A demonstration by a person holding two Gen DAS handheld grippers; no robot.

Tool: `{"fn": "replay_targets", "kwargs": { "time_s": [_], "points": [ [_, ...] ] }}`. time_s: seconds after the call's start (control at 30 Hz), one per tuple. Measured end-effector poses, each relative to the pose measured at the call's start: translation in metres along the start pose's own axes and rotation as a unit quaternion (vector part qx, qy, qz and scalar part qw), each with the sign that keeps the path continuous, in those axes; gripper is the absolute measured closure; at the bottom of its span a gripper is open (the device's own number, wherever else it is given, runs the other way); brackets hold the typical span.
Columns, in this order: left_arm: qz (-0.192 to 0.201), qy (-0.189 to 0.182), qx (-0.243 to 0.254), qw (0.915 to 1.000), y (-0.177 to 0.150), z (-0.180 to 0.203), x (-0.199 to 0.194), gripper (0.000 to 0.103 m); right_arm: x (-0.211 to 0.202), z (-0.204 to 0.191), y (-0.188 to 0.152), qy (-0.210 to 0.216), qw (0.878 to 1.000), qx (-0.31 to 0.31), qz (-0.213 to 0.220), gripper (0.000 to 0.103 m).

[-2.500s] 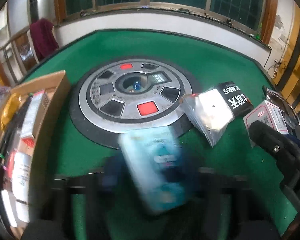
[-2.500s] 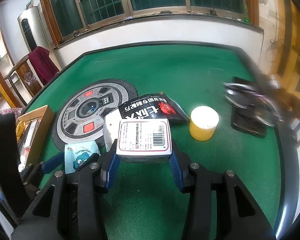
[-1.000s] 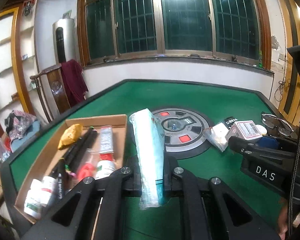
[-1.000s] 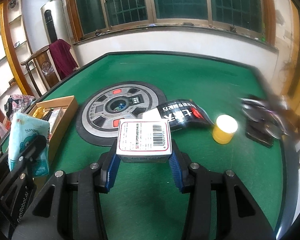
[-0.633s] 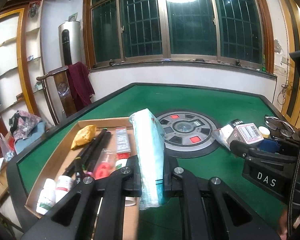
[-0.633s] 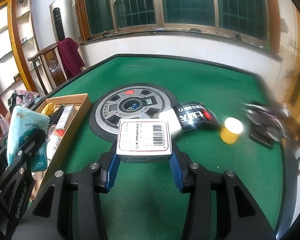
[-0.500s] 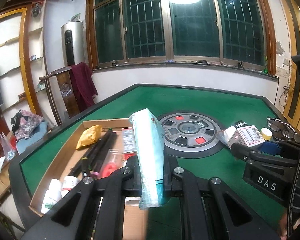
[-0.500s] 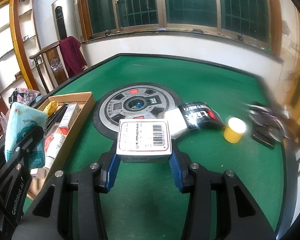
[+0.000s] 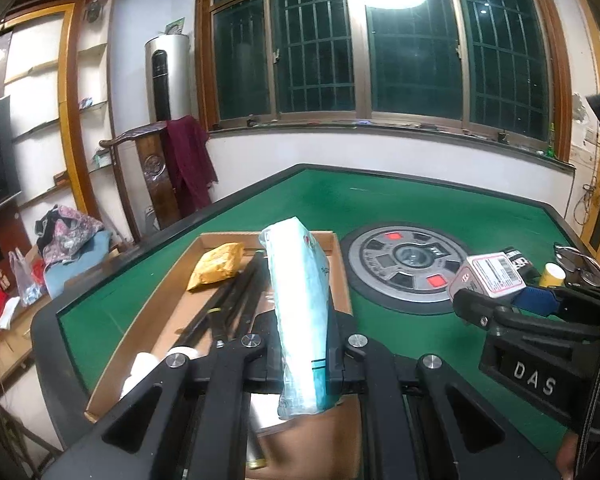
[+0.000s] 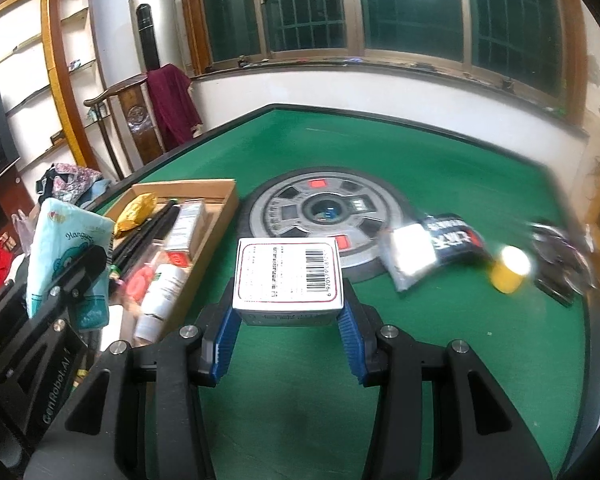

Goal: Organize objects
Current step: 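Lower the tissue pack with the left tool while the right tool lowers the medicine box into the tray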

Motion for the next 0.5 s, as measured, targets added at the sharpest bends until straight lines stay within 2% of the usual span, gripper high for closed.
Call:
{"fn": "replay_targets", "kwargs": {
  "time_s": [0.17, 0.33, 0.5],
  "points": [
    [-0.013, 0.013, -0.022, 0.9996, -0.005, -0.023, 0.007, 0.094, 0.016, -0.016, 0.014, 0.027, 0.999, 0.012, -0.015, 0.059],
    [-0.033, 0.029, -0.048, 0.9979, -0.012, -0.051, 0.018, 0.094, 0.036, -0.048, 0.031, 0.059, 0.998, 0.006, -0.028, 0.059],
    [-0.06, 0.026, -0.071, 0.9954, -0.019, -0.07, 0.031, 0.094, 0.067, -0.087, 0.04, 0.1, 0.993, 0.003, -0.068, 0.059]
  ]
}}
Point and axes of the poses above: each gripper's, at about its wrist camera, not at the fingertips, and x roughly the way its jaws point, z to its right, y to its top, the point moved 1 cm from there along x, roughly the way its jaws point, and after that the axes turned 2 degrees about -x, right-handed, at the moved point
